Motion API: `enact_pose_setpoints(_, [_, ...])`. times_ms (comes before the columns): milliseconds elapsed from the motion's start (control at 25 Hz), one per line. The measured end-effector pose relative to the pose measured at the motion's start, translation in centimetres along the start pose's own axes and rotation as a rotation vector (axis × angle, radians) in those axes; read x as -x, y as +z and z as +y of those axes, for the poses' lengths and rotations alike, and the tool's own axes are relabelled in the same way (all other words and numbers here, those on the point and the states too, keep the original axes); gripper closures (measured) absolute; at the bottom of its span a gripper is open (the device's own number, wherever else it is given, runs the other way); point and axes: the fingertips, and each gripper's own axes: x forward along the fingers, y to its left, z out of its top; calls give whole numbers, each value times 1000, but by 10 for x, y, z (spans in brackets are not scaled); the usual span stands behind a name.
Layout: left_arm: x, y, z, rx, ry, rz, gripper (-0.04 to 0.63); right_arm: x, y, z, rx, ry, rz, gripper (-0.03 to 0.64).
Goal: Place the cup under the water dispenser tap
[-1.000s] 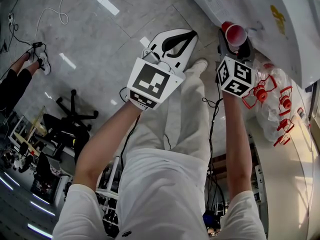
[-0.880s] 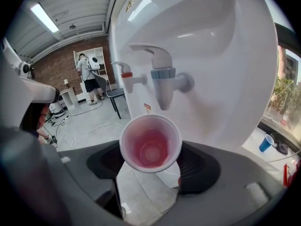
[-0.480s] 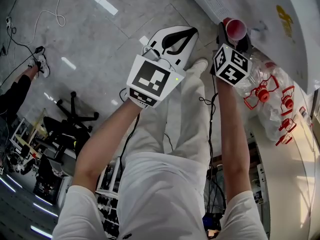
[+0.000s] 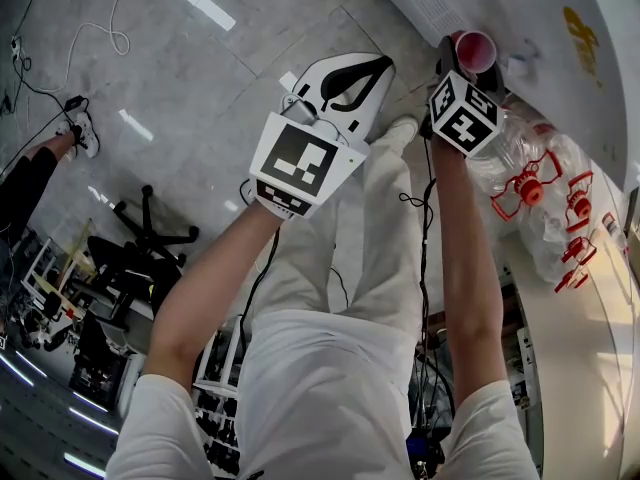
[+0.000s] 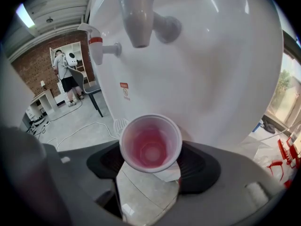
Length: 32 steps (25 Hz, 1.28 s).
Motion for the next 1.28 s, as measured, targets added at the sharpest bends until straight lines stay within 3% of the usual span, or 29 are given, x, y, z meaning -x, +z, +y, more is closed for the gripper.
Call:
enact_pose_setpoints(600, [-1,-4,4,-2,-3,-1,589,-16,0,-4,-50,-82,-16,259])
enact_pose_setpoints(1280, [5,-3,1,-10,-5,-5,589,-10,-7,-3,-80,-105,-9,258])
